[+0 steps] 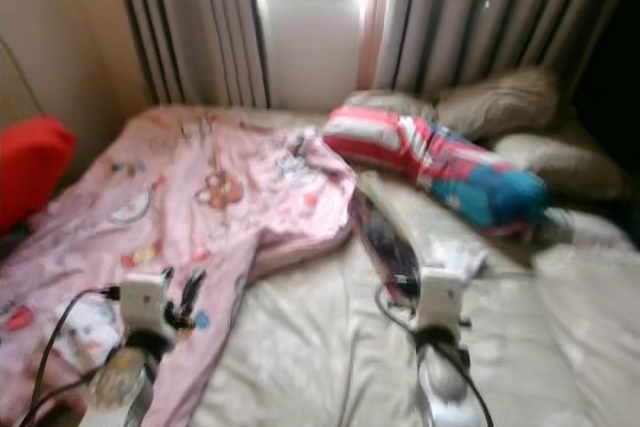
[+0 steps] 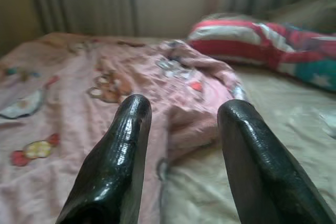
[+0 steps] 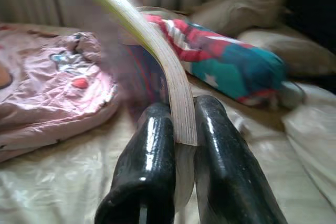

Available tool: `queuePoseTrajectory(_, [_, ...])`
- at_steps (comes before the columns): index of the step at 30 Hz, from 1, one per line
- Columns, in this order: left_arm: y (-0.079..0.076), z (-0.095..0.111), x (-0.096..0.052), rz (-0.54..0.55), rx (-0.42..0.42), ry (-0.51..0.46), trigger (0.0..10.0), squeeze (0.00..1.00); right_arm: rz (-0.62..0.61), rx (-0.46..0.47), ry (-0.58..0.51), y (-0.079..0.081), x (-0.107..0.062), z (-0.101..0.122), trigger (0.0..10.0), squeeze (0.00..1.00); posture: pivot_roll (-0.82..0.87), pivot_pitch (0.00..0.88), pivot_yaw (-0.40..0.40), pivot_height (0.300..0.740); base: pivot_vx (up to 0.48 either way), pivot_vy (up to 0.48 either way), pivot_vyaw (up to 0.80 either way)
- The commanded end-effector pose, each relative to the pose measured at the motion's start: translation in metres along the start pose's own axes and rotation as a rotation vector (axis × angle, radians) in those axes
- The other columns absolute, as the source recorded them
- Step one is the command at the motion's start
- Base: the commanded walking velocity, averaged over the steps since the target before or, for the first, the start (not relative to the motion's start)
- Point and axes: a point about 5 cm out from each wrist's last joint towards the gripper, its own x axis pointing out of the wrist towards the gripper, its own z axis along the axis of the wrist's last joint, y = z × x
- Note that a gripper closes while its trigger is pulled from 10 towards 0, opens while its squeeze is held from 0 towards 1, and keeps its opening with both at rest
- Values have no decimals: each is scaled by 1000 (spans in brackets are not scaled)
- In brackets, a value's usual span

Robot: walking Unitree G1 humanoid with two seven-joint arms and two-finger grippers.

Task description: Clean up the room

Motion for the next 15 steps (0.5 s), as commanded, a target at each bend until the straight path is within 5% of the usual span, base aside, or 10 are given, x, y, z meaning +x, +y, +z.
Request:
queuePoseTrajectory(1, [6, -3, -3, 21, 4, 14, 10000, 0, 11, 6, -73, 4, 5, 16, 10000, 0, -12, 0, -27, 734, 0, 0, 0])
queuePoseTrajectory(10, [7, -3, -5, 16, 10, 9, 10000, 0, 19, 10, -80, 7, 4, 15, 10000, 0, -8, 0, -27, 734, 0, 0, 0])
queuePoseTrajectory(15, [7, -3, -5, 16, 10, 9, 10000, 0, 13, 17, -64, 6, 4, 13, 10000, 0, -8, 0, -27, 734, 0, -316, -341])
